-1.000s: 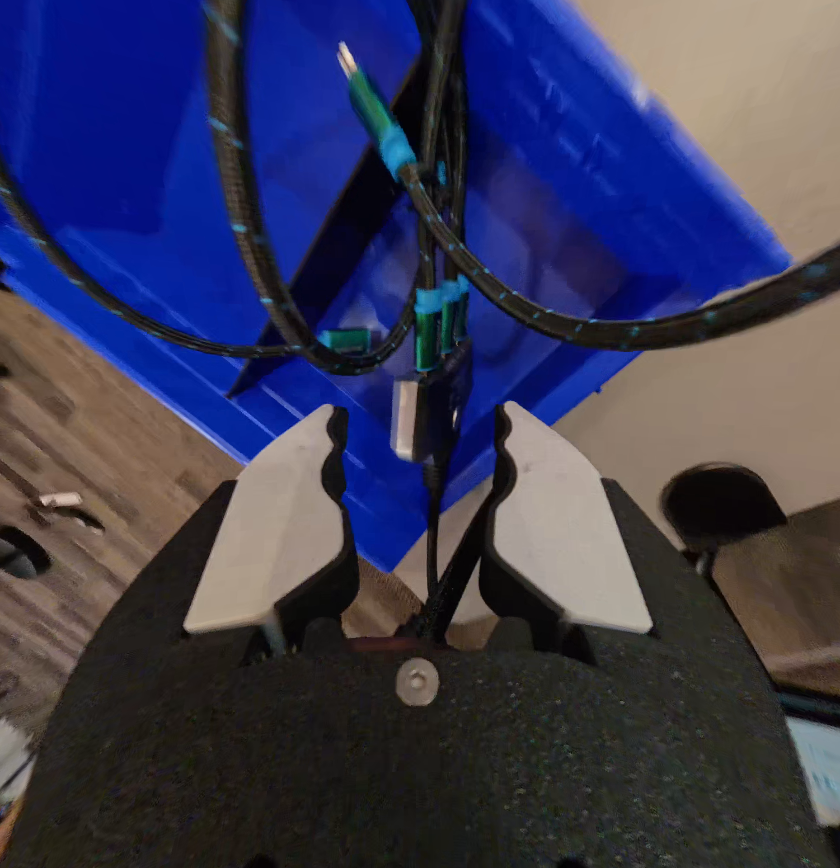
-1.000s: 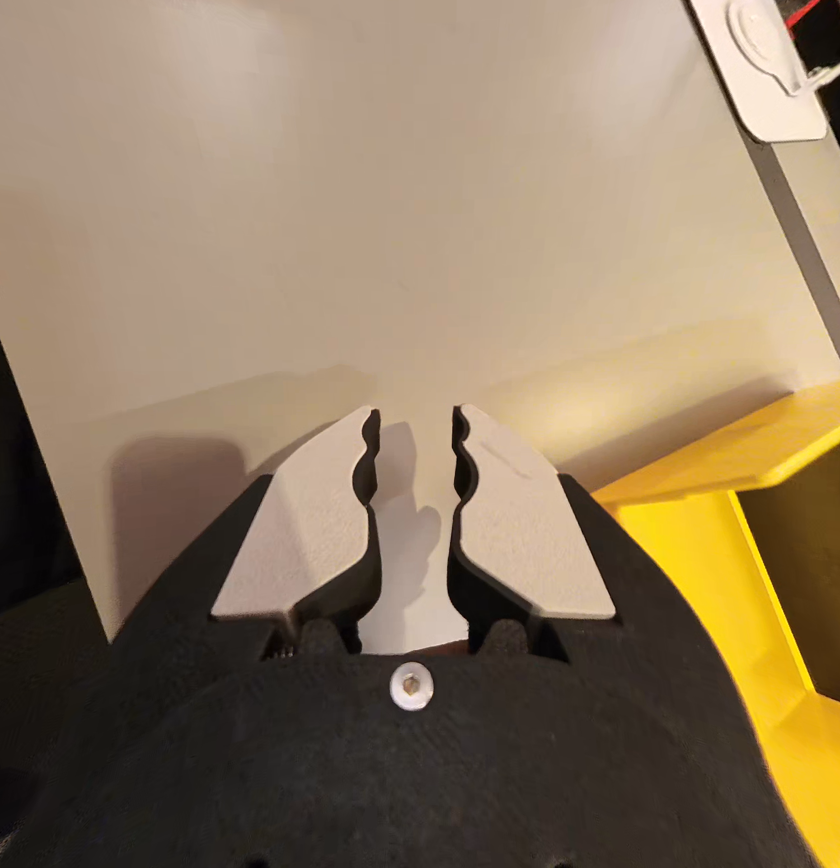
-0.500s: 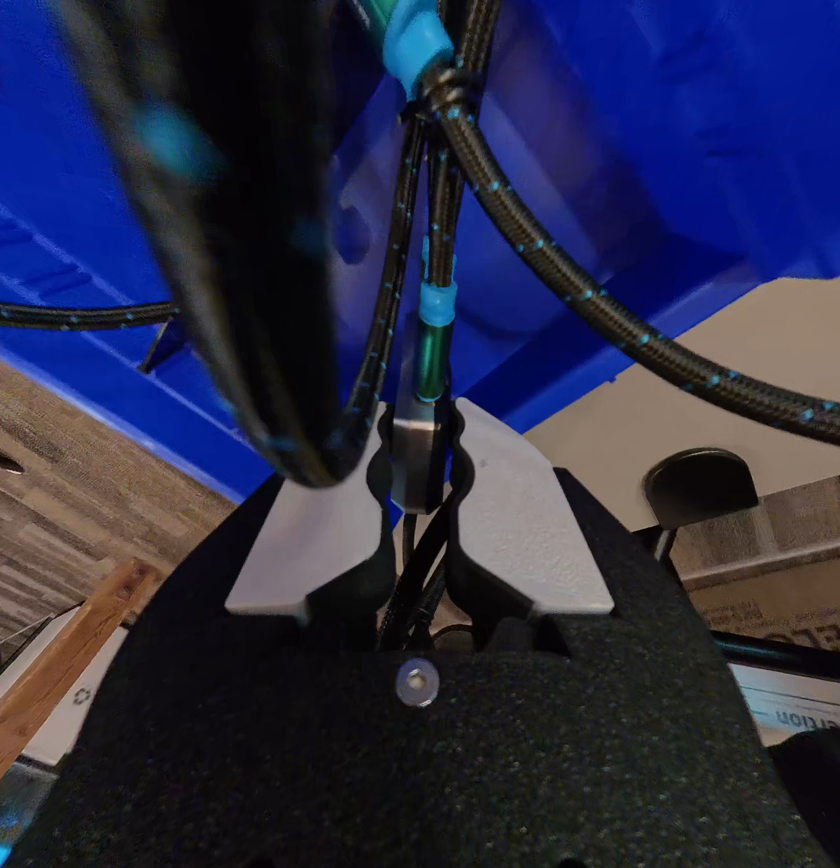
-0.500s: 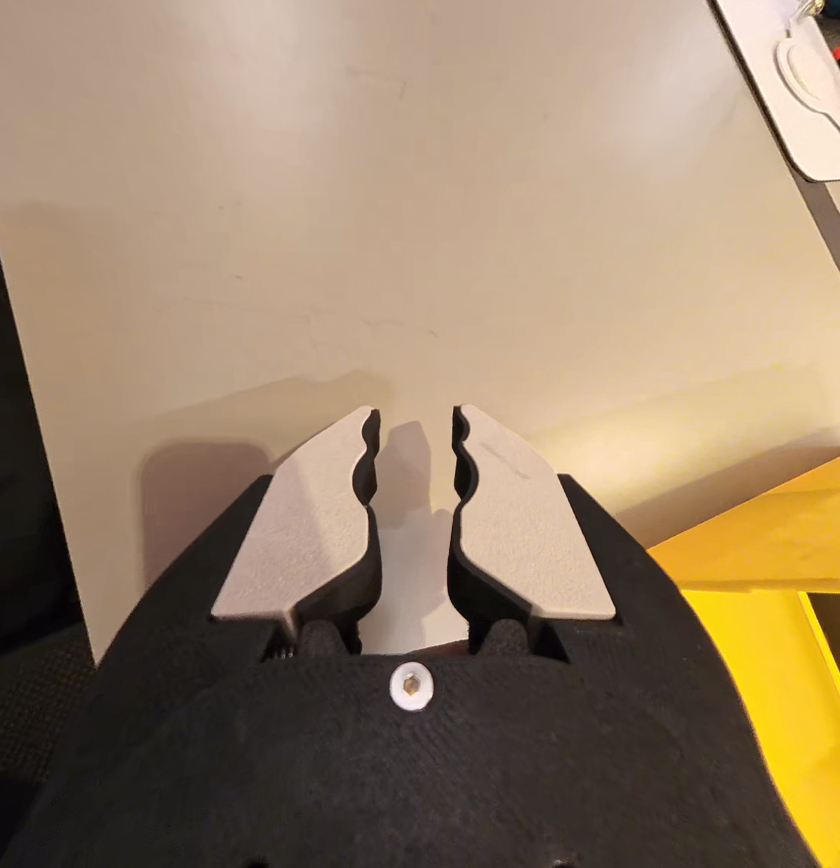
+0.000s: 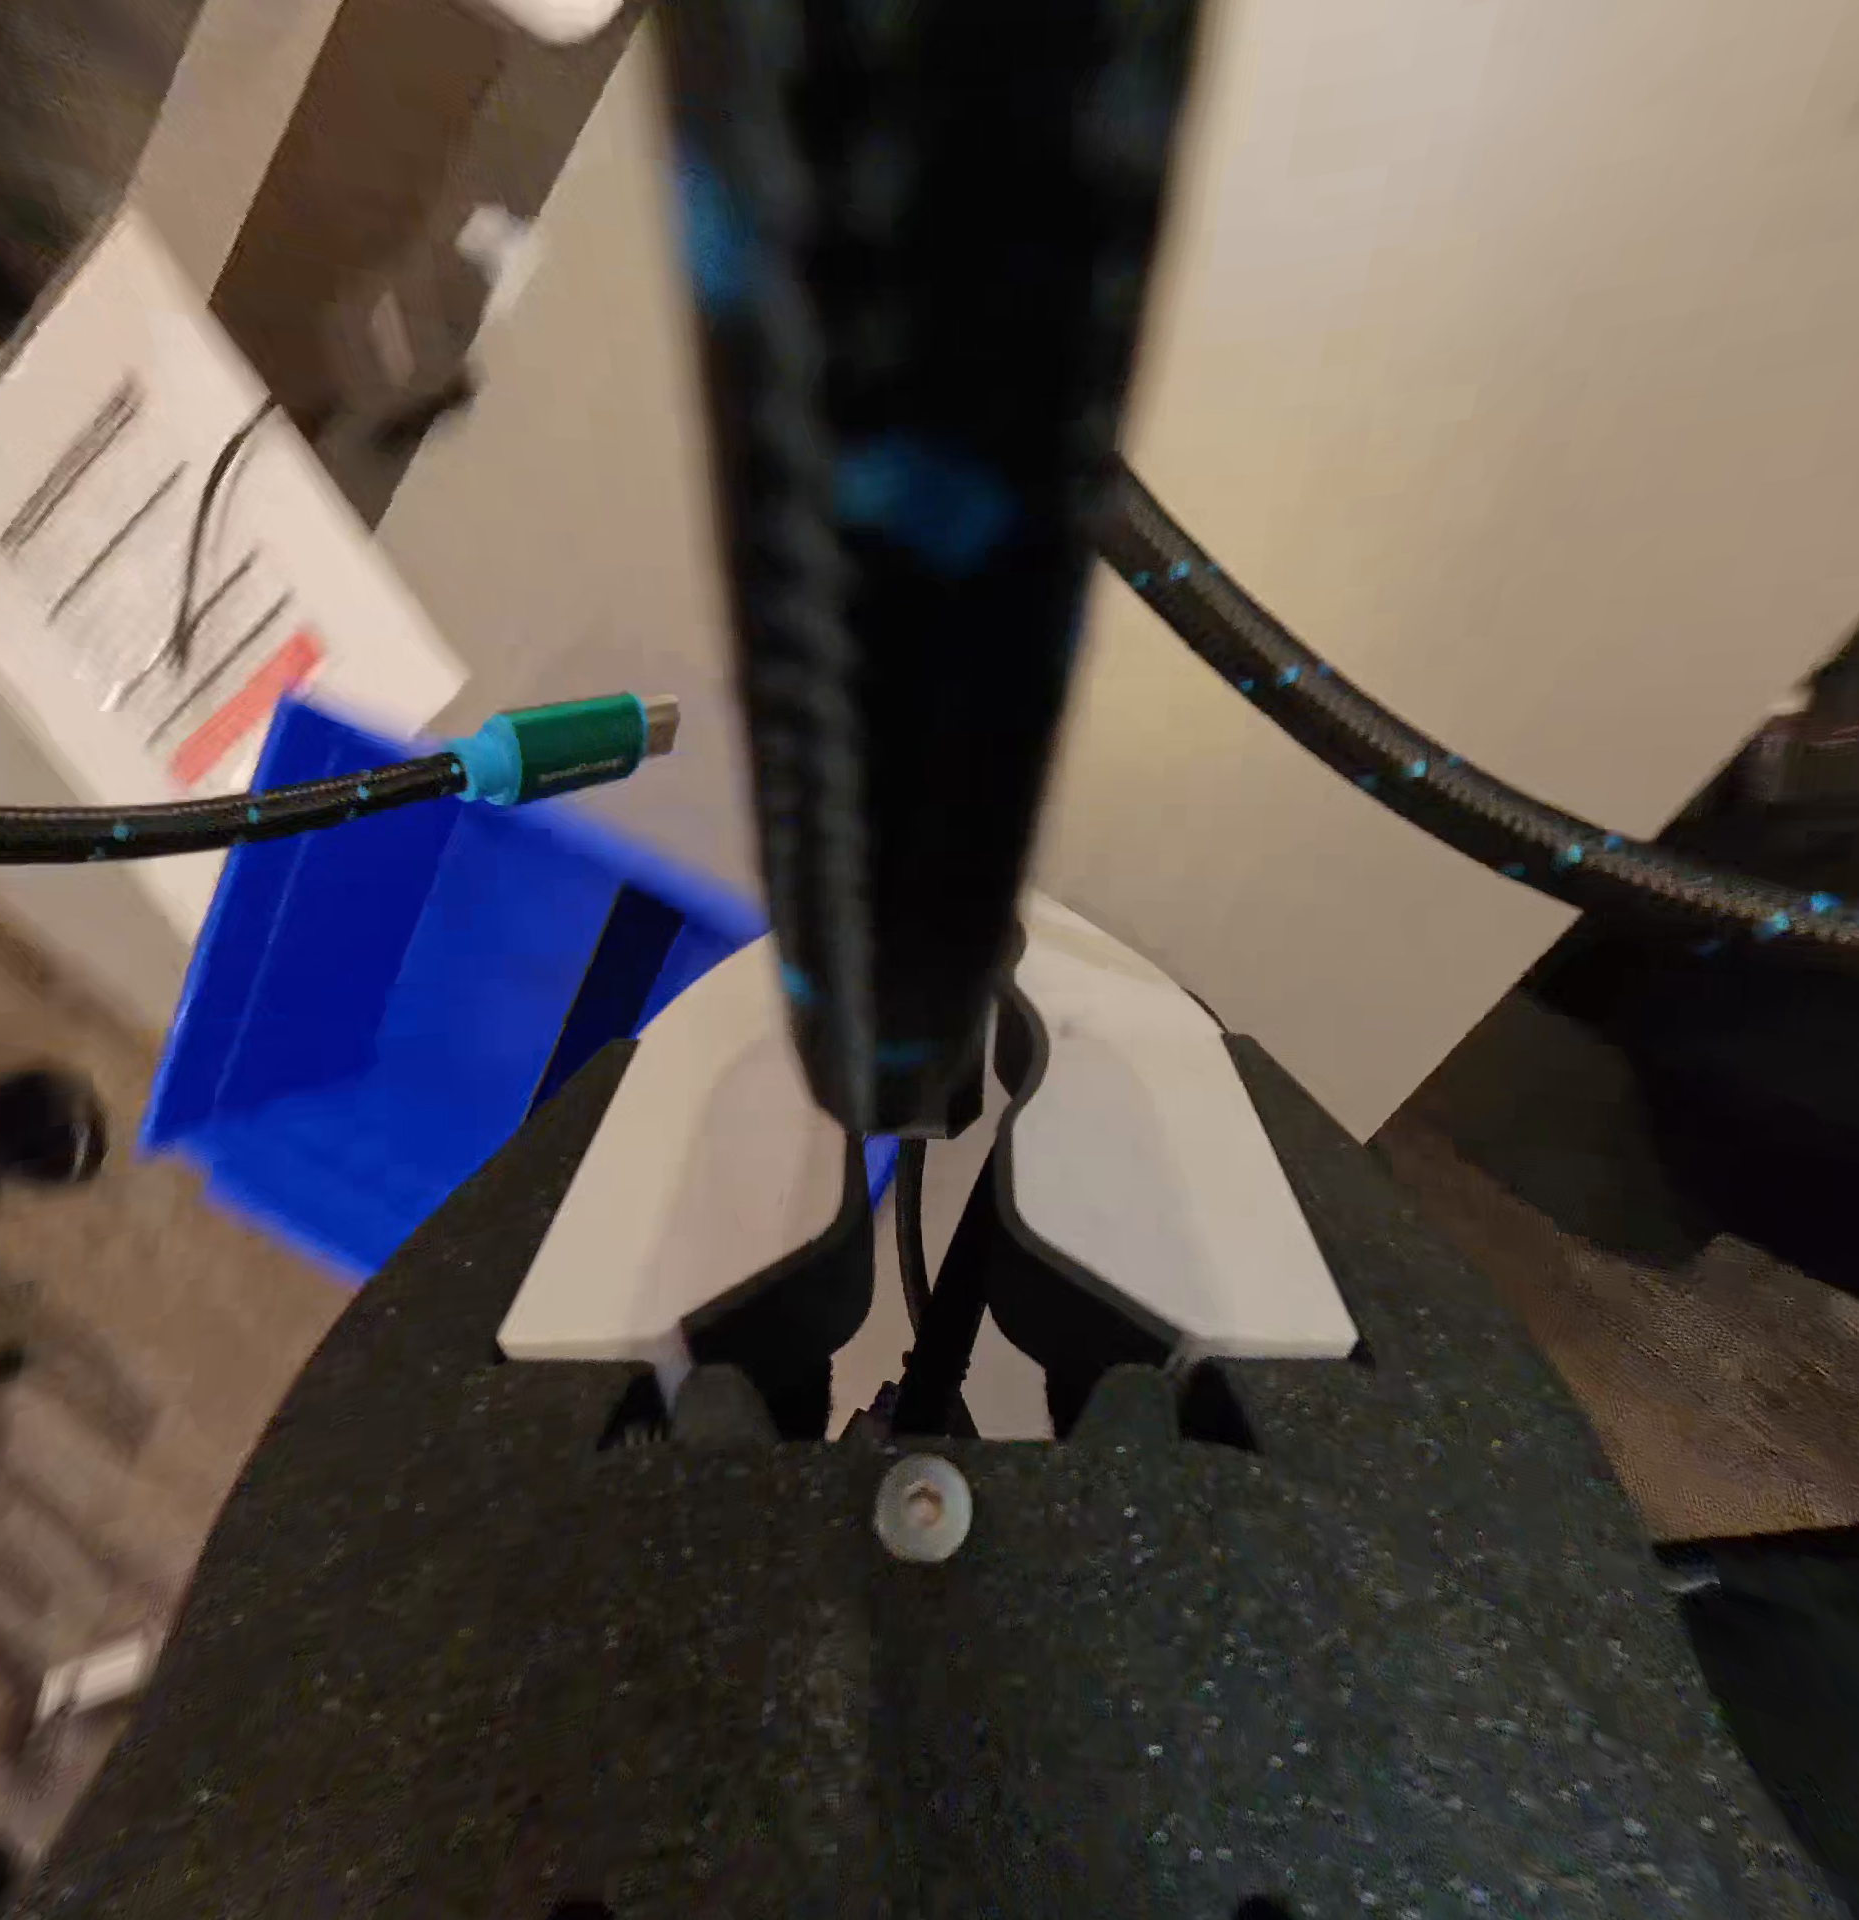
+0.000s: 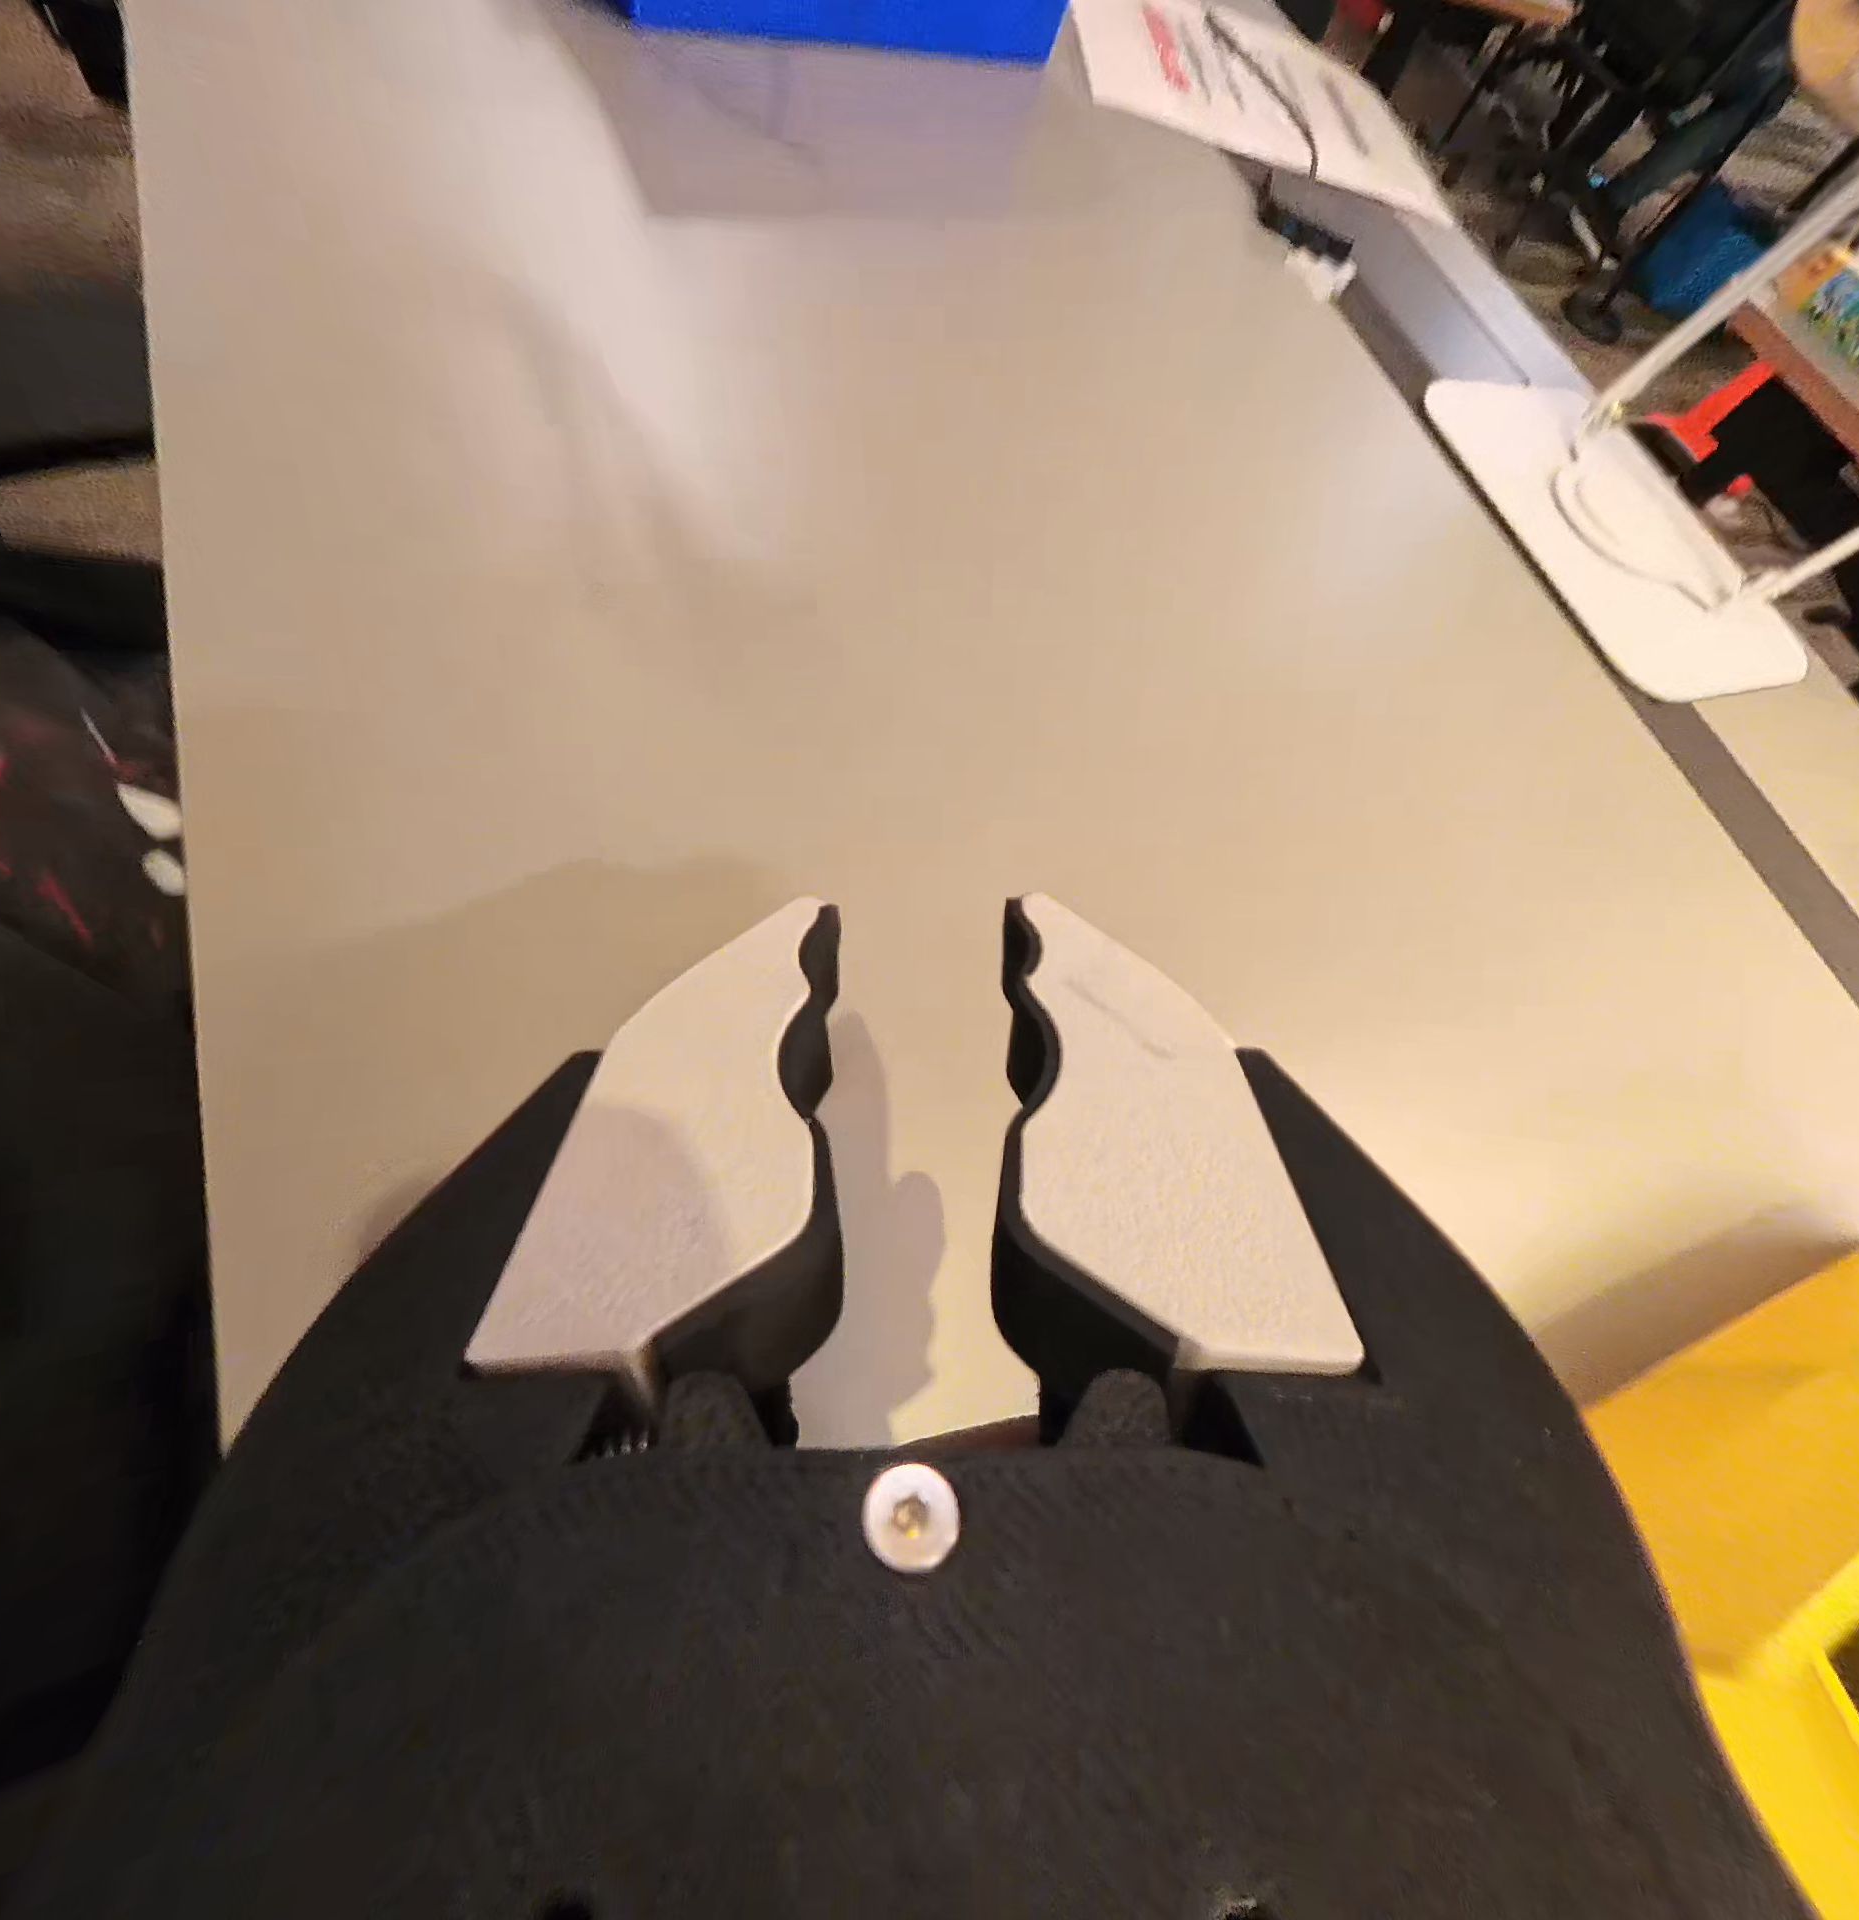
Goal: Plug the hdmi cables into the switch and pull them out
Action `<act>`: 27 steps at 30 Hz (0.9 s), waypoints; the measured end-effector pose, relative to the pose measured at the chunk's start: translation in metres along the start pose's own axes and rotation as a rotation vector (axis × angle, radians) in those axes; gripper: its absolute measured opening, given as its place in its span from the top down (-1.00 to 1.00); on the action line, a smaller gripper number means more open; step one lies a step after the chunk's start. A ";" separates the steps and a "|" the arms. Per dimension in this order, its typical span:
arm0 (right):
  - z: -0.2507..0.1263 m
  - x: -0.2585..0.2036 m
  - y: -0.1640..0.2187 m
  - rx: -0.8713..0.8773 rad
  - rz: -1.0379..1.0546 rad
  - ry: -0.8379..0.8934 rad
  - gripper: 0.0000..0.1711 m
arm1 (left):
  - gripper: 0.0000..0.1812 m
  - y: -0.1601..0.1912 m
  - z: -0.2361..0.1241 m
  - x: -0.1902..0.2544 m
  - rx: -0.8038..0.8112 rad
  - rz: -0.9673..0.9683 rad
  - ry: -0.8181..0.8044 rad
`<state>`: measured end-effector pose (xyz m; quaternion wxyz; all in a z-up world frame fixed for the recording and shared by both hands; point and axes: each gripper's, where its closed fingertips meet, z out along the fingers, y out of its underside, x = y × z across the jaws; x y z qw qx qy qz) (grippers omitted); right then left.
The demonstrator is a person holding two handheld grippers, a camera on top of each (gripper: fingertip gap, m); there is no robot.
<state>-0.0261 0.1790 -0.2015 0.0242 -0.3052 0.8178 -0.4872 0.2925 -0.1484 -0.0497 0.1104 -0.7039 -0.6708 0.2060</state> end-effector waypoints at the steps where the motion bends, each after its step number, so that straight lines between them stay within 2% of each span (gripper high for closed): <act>1: 0.006 0.001 -0.010 0.026 0.011 -0.004 0.64 | 0.77 -0.019 0.011 0.017 0.042 0.033 0.059; 7: 0.057 0.011 -0.054 0.136 0.153 -0.083 0.56 | 0.78 -0.109 0.112 0.122 0.240 0.152 0.536; 12: 0.087 0.020 -0.067 0.208 0.344 -0.214 0.47 | 0.73 -0.145 0.181 0.178 0.337 0.131 0.861; 13: 0.090 0.023 -0.068 0.215 0.376 -0.231 0.46 | 0.78 -0.149 0.190 0.182 0.350 0.117 0.907; 17: 0.104 0.028 -0.071 0.219 0.460 -0.330 0.45 | 0.76 -0.156 0.218 0.185 0.358 0.052 1.007; 23: 0.147 0.028 -0.056 0.082 0.547 -0.399 0.43 | 0.74 -0.152 0.237 0.178 0.368 0.023 1.087; 27: 0.165 0.027 -0.057 0.074 0.590 -0.462 0.56 | 0.72 -0.145 0.242 0.176 0.367 0.029 1.126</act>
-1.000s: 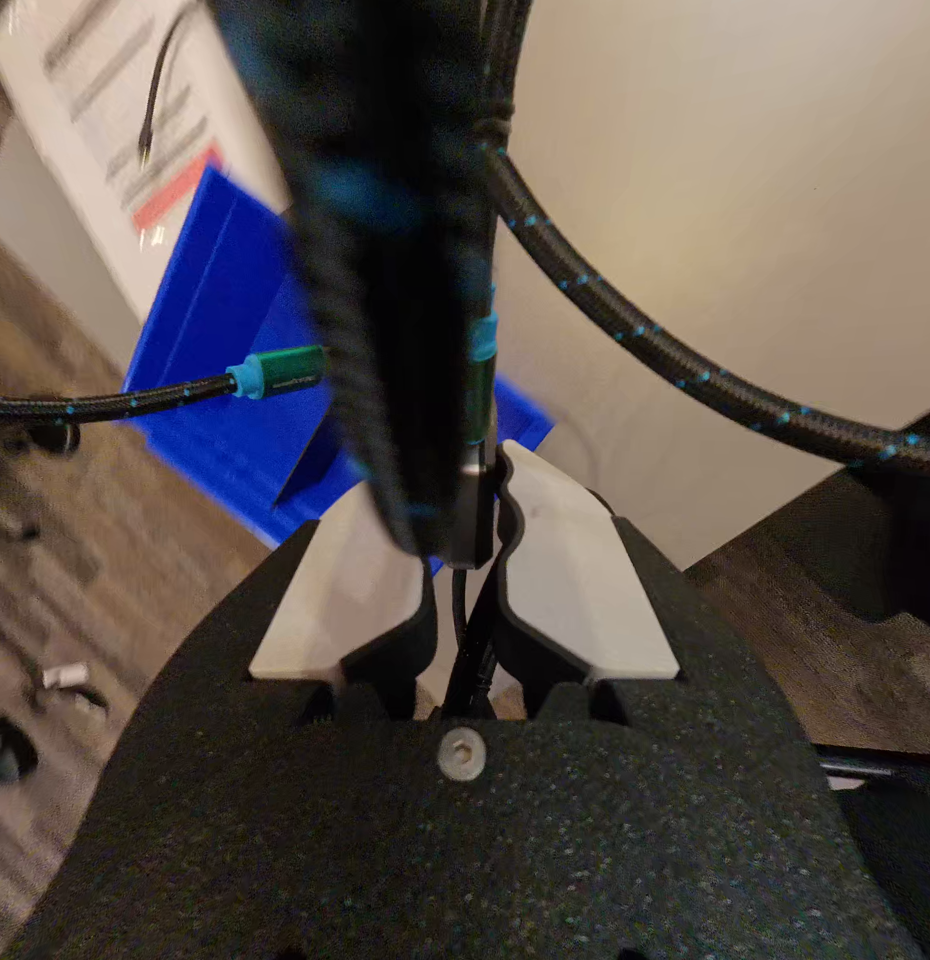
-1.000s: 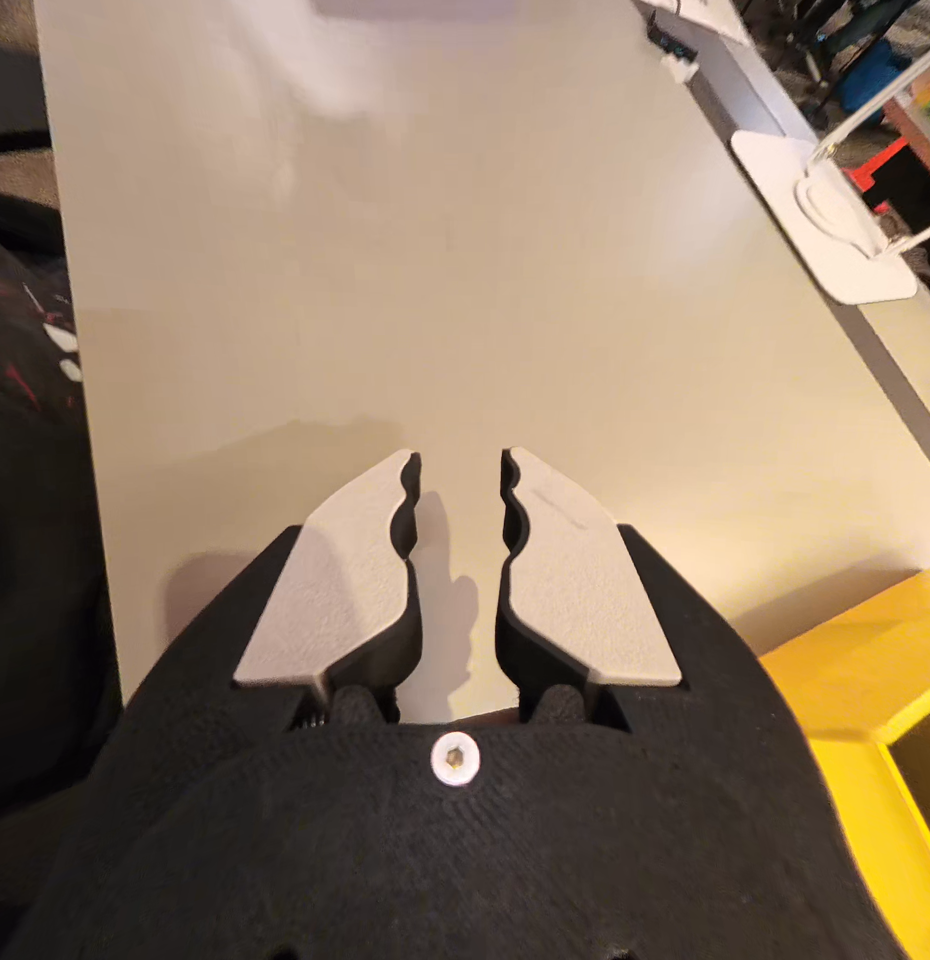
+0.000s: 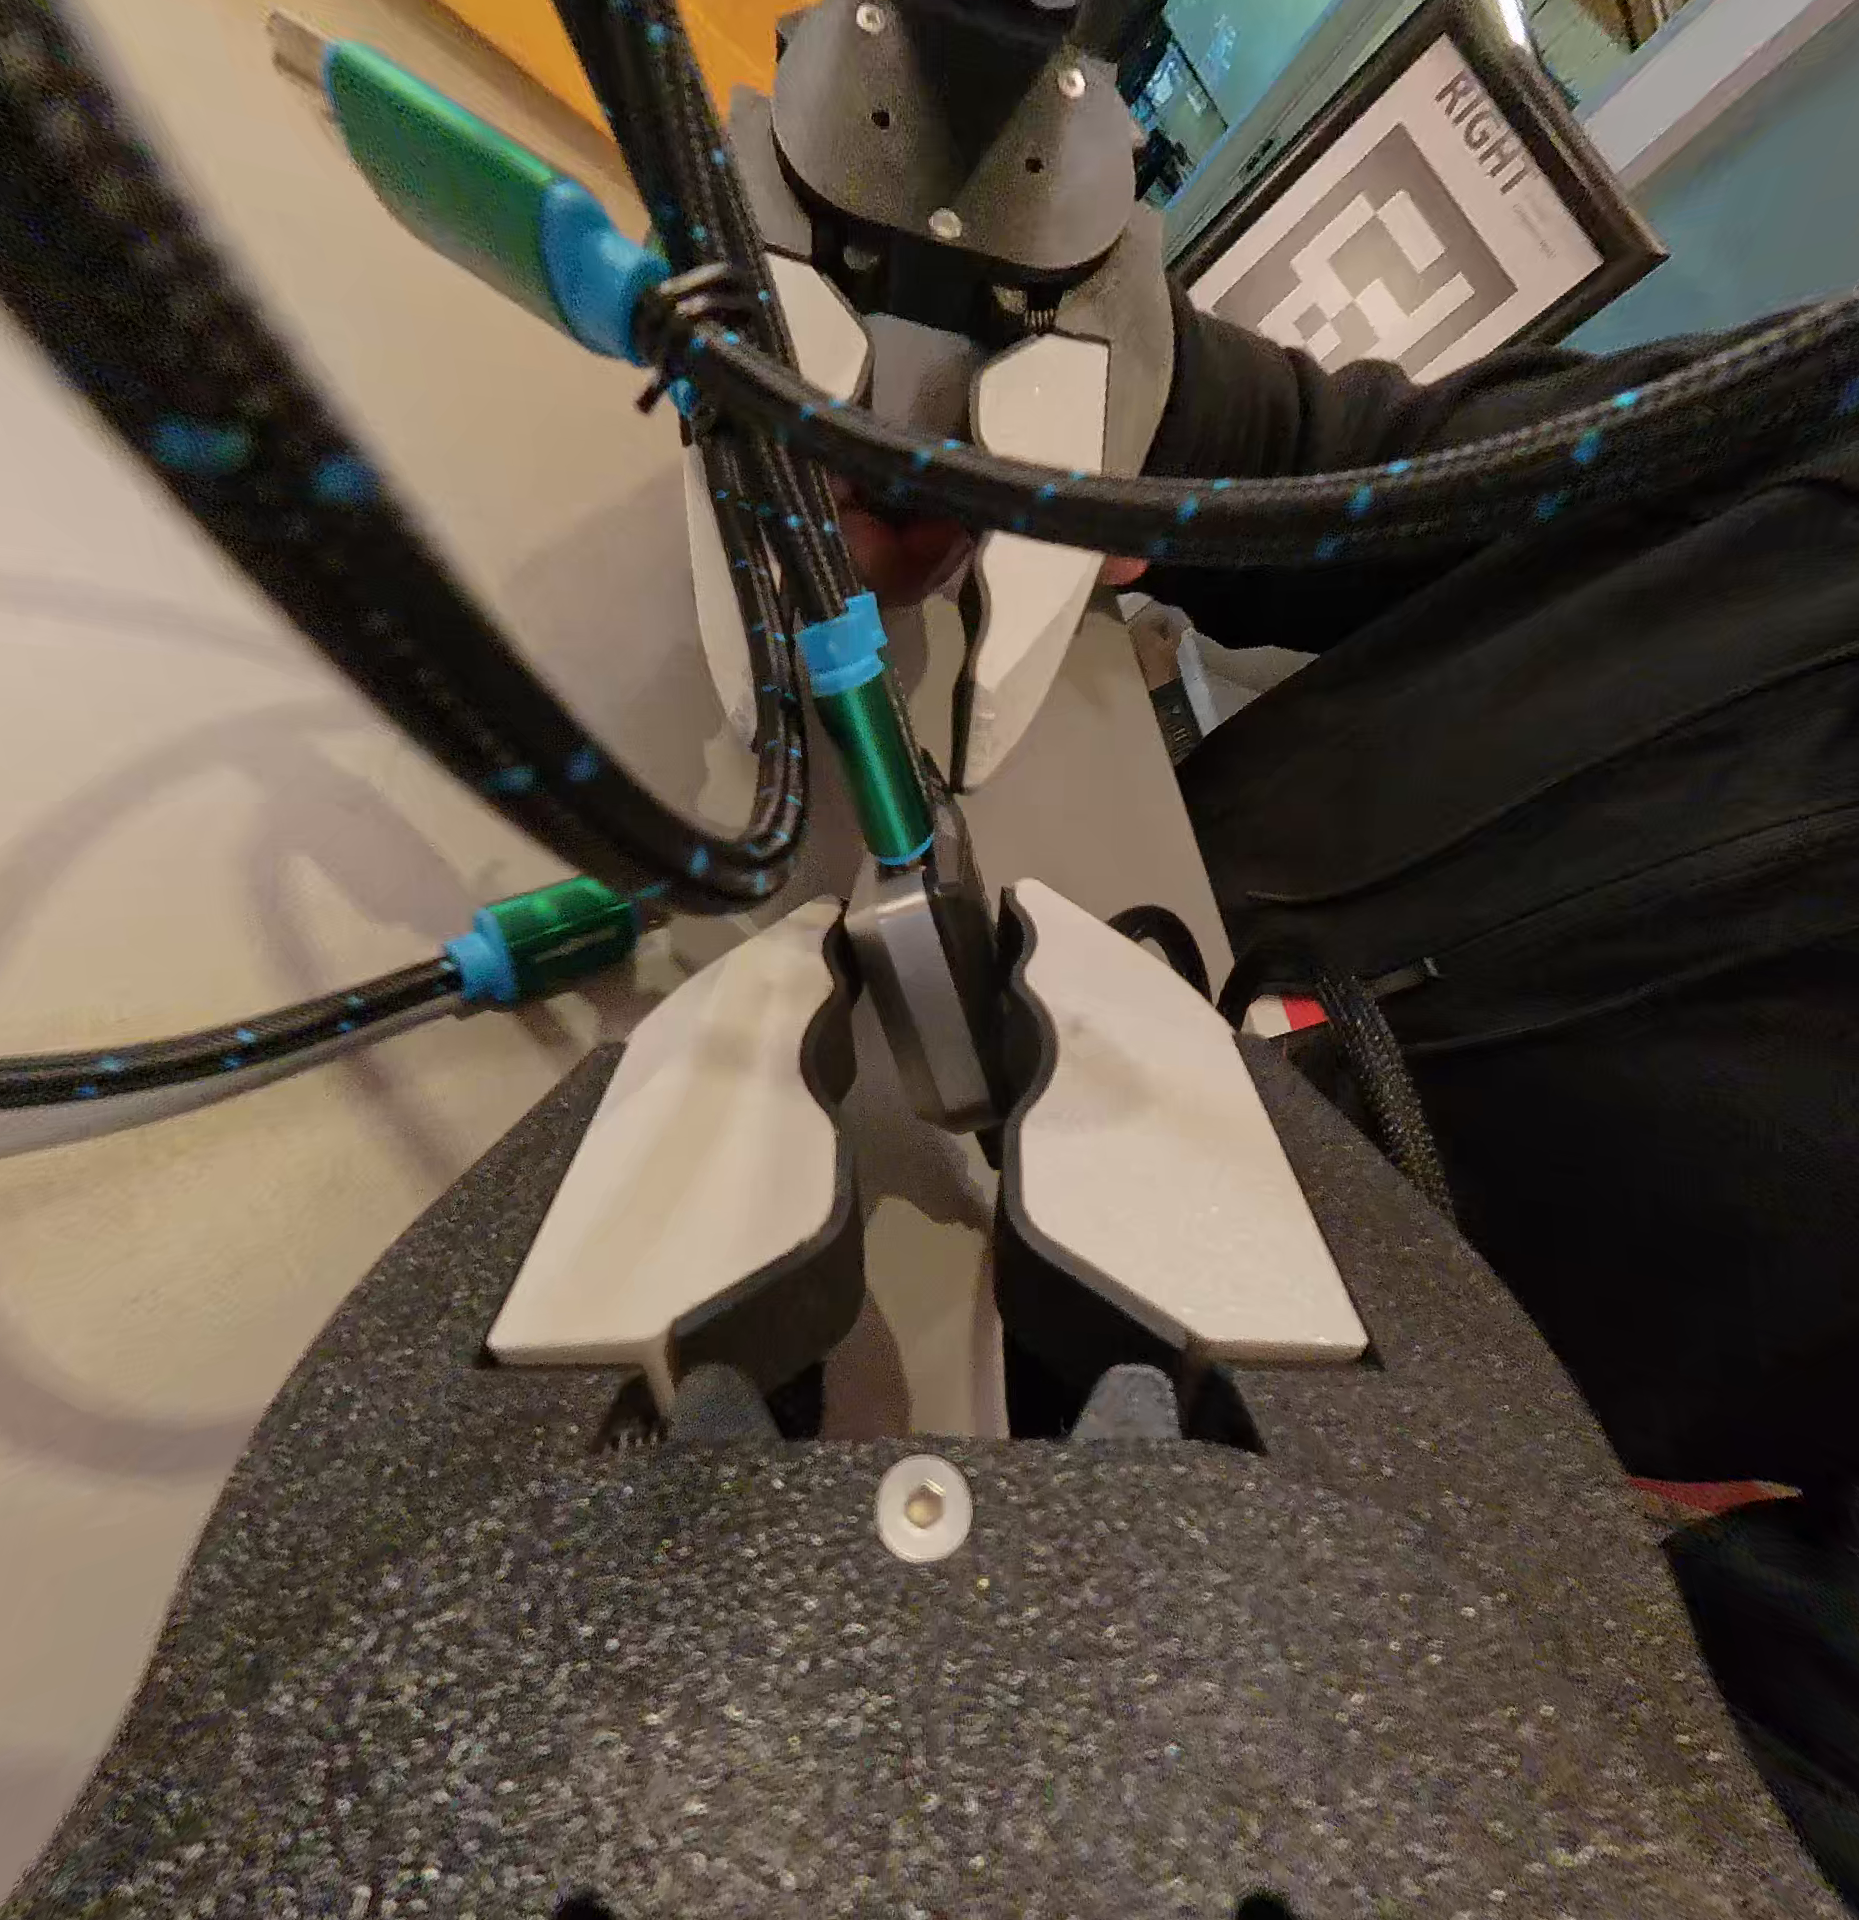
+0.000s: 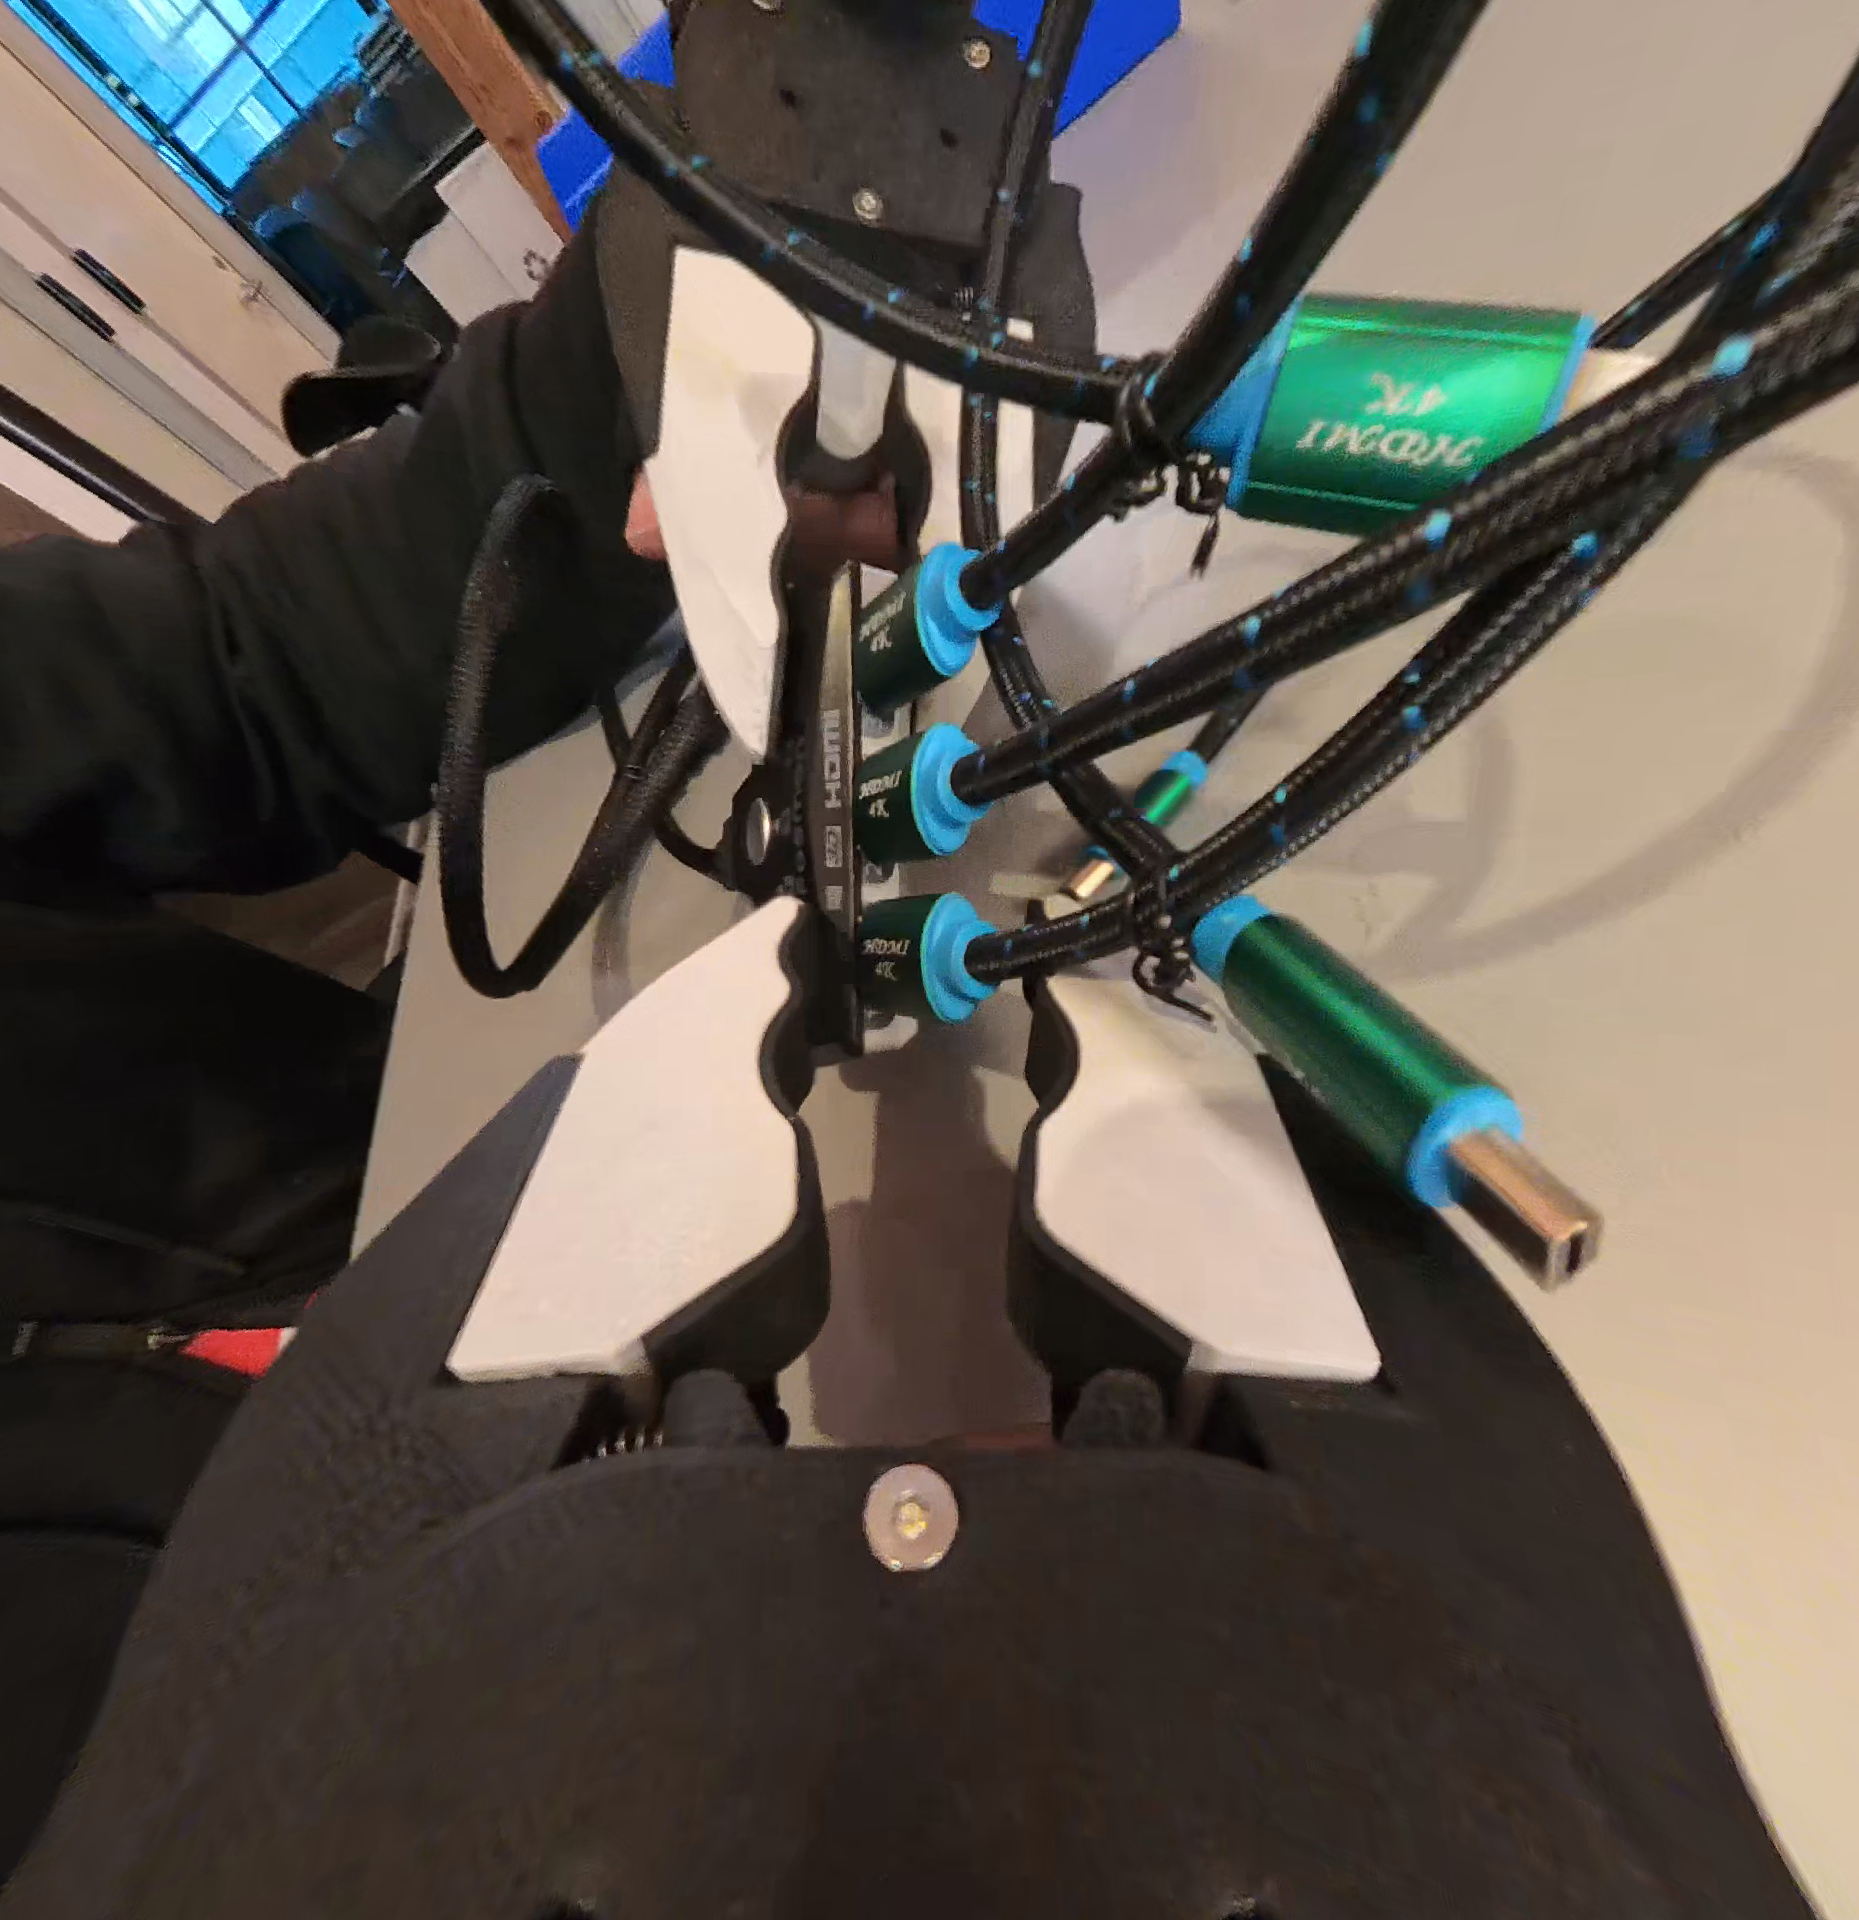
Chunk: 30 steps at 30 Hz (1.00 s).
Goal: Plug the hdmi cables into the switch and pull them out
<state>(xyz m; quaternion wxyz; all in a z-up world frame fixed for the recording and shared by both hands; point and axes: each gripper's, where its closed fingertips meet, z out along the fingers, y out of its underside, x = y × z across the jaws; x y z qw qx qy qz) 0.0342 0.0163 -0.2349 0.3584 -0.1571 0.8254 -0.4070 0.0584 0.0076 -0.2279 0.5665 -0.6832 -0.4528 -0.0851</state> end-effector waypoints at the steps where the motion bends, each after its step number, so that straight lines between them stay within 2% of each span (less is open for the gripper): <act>1: 0.002 0.002 0.000 0.000 0.003 -0.011 0.57 | 0.72 0.002 -0.002 -0.001 -0.004 0.005 -0.007; 4: 0.003 0.003 0.000 0.003 0.042 -0.060 0.68 | 0.70 0.008 -0.004 -0.001 -0.006 0.013 -0.010; 10: -0.003 -0.003 0.004 0.027 0.098 -0.130 0.74 | 0.68 0.009 0.007 0.001 0.020 0.011 -0.007; 12: -0.004 -0.002 0.004 0.035 0.110 -0.126 0.75 | 0.55 0.007 0.011 0.002 0.026 0.005 -0.002; 16: -0.006 -0.002 0.002 0.056 0.135 -0.146 0.78 | 0.49 0.011 0.021 -0.008 -0.022 0.003 -0.092; 20: -0.010 0.003 -0.005 0.106 0.173 -0.148 0.82 | 0.56 0.005 0.026 -0.012 0.023 -0.027 -0.080; 23: -0.015 0.008 -0.010 0.138 0.213 -0.154 0.85 | 0.72 -0.003 0.026 -0.007 0.082 -0.079 -0.006; 30: -0.021 0.010 -0.021 0.218 0.230 -0.167 0.86 | 0.75 -0.009 0.026 -0.006 0.130 -0.094 0.002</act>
